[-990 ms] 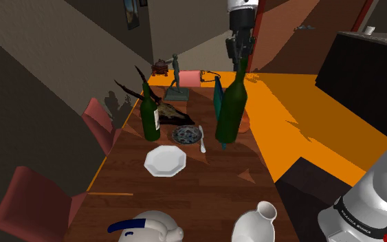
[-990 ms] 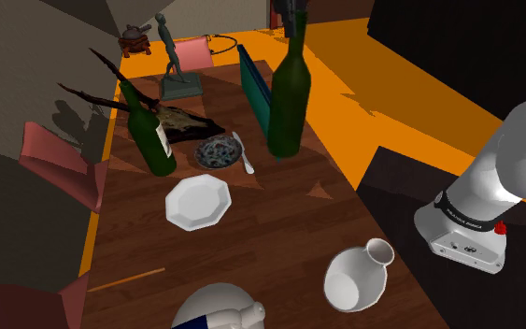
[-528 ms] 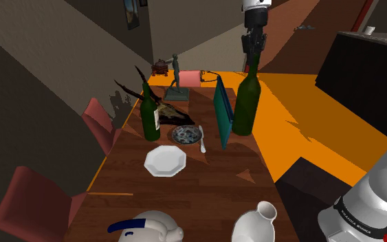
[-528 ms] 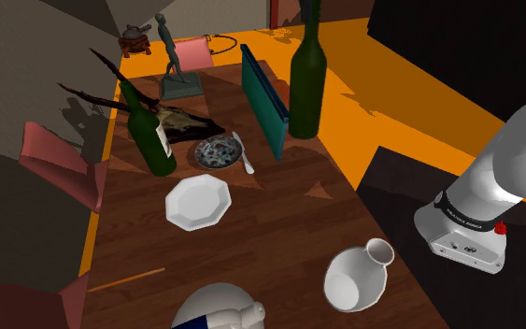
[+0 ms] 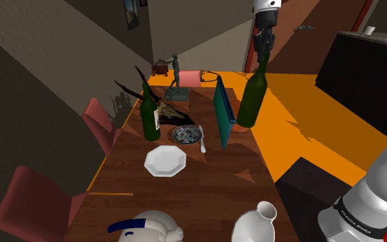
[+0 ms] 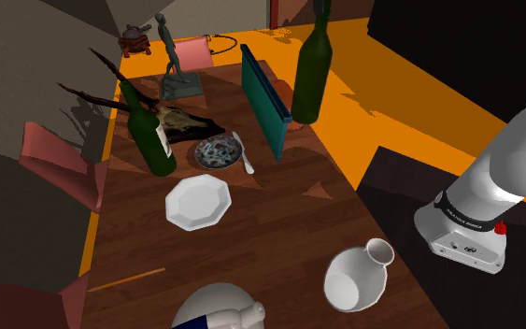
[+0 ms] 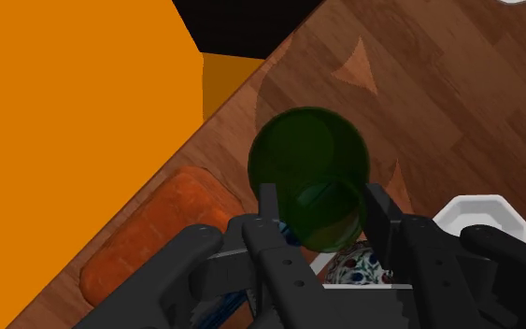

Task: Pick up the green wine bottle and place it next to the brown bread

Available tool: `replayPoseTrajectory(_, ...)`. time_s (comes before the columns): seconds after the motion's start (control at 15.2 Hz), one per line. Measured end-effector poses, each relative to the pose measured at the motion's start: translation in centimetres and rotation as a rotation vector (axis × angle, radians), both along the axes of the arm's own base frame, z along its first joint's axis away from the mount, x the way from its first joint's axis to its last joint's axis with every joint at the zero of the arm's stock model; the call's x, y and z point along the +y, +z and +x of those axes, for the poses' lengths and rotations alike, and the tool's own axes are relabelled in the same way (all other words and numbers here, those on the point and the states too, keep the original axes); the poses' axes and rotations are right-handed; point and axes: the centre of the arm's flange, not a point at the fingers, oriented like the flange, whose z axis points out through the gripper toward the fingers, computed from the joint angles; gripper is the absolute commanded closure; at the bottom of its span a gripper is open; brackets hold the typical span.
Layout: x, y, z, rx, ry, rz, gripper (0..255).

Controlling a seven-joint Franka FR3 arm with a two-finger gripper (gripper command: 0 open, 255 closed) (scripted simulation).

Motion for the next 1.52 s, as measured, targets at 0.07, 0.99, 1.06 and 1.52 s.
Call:
replayPoseTrajectory(0.07, -0.2, -0.4, 0.0, 0.000, 0.000, 0.000, 255)
replayPoseTrajectory(0.99, -0.2, -7.6, 0.0, 0.000, 0.001, 0.000, 255)
replayPoseTrajectory(1.06, -0.1, -8.3, 0.0, 0.000, 0.001, 0.000, 255)
replayPoseTrajectory(1.52, -0.3, -12.0, 0.1, 0.000, 0.001, 0.000, 255)
